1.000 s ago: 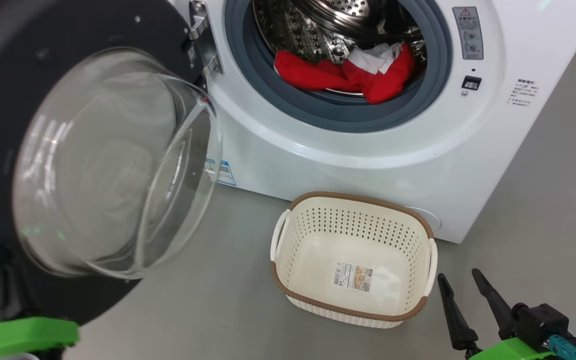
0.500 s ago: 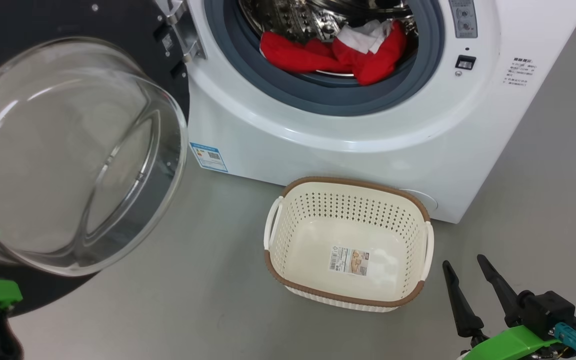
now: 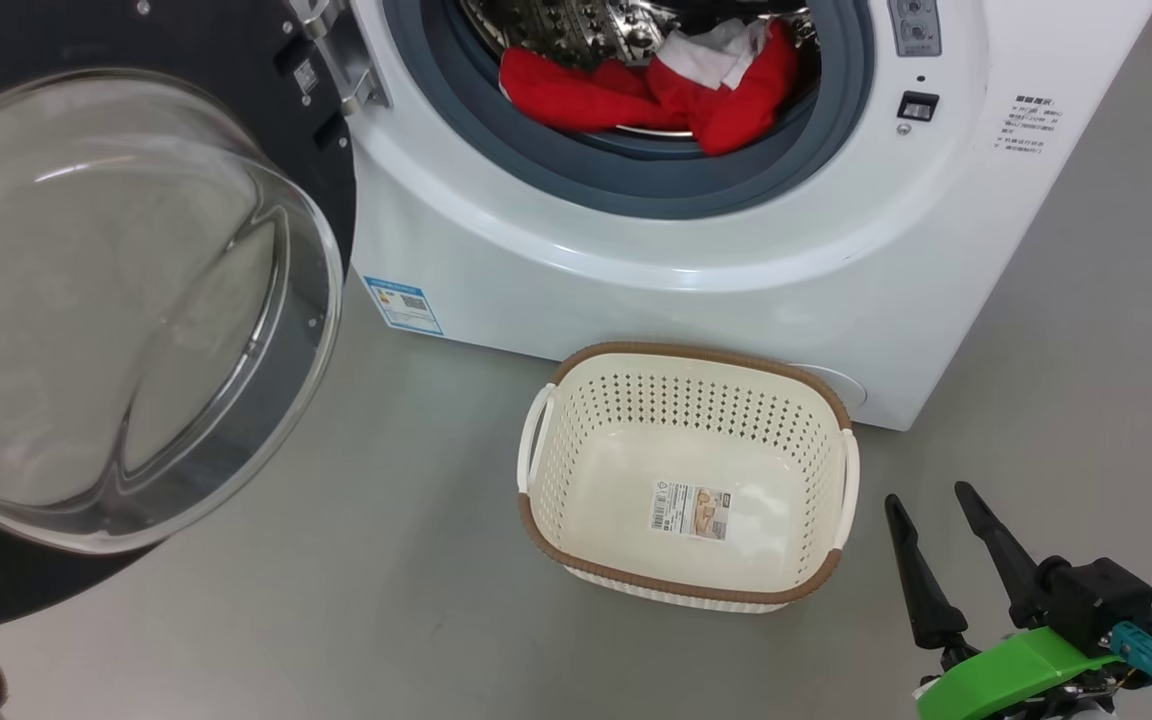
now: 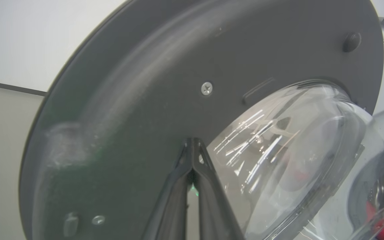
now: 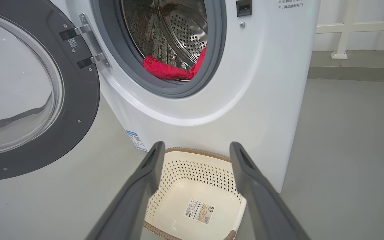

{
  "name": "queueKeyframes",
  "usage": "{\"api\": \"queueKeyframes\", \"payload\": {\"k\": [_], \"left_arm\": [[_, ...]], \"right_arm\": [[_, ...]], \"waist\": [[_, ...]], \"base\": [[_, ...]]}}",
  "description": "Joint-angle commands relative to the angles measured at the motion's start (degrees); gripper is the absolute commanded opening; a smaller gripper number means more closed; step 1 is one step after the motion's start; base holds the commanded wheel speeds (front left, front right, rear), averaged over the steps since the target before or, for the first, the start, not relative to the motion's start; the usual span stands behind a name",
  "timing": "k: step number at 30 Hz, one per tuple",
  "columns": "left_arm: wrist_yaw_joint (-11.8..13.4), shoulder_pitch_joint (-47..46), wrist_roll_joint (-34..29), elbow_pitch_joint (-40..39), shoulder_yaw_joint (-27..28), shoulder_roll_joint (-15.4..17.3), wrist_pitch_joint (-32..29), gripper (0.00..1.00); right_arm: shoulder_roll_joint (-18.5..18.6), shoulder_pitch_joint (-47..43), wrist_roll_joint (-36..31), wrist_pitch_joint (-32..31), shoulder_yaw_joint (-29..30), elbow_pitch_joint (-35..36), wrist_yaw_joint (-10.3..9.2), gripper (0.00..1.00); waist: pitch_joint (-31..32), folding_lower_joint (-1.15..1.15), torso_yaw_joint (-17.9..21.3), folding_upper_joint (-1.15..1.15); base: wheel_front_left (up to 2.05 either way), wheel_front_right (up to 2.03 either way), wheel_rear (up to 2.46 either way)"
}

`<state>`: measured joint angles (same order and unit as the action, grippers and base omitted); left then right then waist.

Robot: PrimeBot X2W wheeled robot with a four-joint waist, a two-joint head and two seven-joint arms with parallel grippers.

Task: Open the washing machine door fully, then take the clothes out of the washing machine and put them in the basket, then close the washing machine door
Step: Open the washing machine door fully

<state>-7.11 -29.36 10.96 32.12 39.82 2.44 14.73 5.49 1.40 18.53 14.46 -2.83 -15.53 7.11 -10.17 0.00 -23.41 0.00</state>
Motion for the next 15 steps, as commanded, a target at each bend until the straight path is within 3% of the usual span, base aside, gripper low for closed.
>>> {"api": "queueKeyframes", "payload": {"k": [1, 11, 15], "left_arm": [[-0.2, -0.3, -0.7, -1.0, 1.5, 2.6, 0.3, 0.0], [-0.4, 6.6, 0.9, -3.0, -3.7, 1.3, 0.3, 0.0], [-0.4, 10.8, 2.8, -5.5, -7.7, 0.8, 0.3, 0.22]], "right_arm": [[0.6, 1.5, -0.1, 0.5, -1.7, 1.3, 0.37, 1.0], [0.1, 1.1, -0.1, 0.5, -2.1, 1.0, 0.37, 1.0], [-0.2, 0.7, 0.0, 0.5, -2.2, 1.1, 0.37, 1.0]], "waist": [[0.3, 0.0, 0.0, 0.0], [3.4, 0.0, 0.6, 0.0], [4.7, 0.0, 1.1, 0.0]], "base": [[0.0, 0.0, 0.0], [0.0, 0.0, 0.0], [0.0, 0.0, 0.0]]}}
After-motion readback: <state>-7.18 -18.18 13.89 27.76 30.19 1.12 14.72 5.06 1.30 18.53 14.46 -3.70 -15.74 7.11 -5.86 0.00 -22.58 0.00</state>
